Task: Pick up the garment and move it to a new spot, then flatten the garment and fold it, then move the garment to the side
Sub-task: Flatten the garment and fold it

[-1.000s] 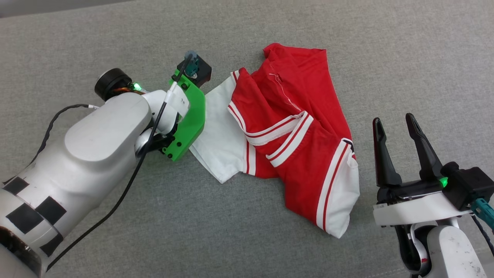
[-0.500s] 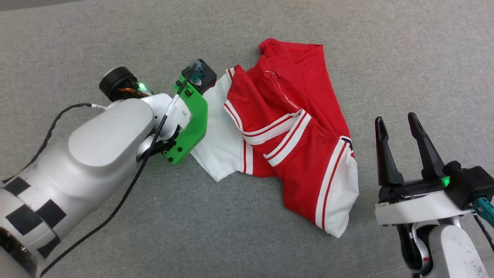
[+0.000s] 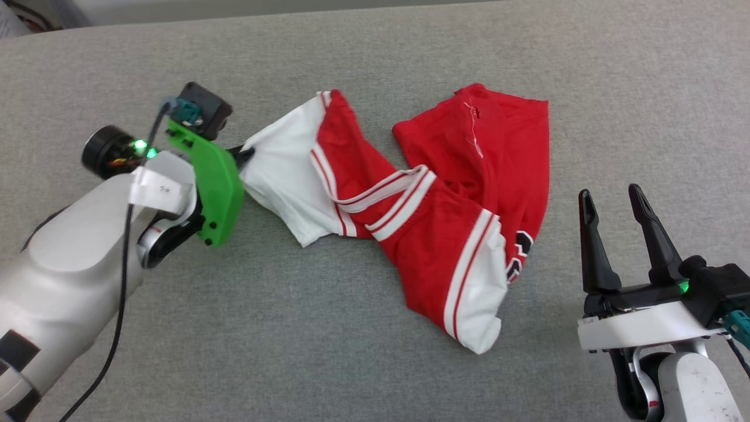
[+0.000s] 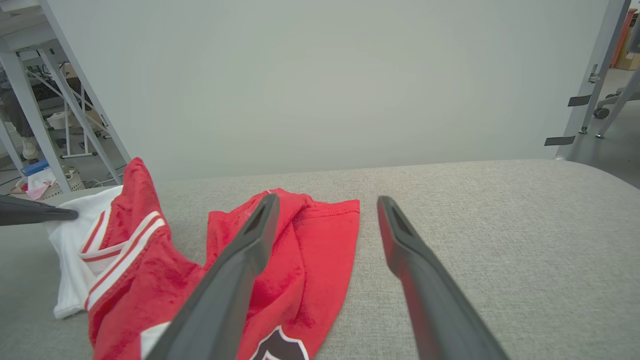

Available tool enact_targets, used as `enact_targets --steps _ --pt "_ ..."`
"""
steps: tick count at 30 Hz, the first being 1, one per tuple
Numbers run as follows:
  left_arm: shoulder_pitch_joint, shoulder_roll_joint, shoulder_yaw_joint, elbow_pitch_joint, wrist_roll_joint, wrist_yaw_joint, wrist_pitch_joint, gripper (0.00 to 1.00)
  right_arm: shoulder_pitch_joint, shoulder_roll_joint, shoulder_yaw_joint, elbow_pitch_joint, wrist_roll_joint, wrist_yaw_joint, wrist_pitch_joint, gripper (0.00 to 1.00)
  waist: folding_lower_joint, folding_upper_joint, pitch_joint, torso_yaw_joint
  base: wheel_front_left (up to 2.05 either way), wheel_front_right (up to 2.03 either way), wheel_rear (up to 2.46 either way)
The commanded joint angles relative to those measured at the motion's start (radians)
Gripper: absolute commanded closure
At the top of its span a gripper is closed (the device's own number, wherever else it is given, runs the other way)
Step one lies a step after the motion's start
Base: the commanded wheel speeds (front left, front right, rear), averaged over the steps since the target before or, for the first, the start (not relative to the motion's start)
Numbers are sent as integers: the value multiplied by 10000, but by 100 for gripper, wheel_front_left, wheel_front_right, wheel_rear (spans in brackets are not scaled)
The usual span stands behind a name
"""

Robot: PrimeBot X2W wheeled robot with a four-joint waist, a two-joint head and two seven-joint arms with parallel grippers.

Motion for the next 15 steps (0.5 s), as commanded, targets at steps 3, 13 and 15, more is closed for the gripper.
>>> enact_targets --steps 3,13,15 --pt "663 608 164 -3 -396 220 -128 100 122 -18 -65 1 -109 -7 -21 0 -1 0 -336 584 0 0 0" --pt "2533 1196 526 705 -1719 680 -338 100 104 -18 -76 28 -212 -7 -21 0 -1 0 -270 817 0 0 0" --pt "2744 1072 542 945 -1860 682 -413 100 104 -18 -70 48 -230 -7 -21 0 -1 0 -268 823 0 0 0"
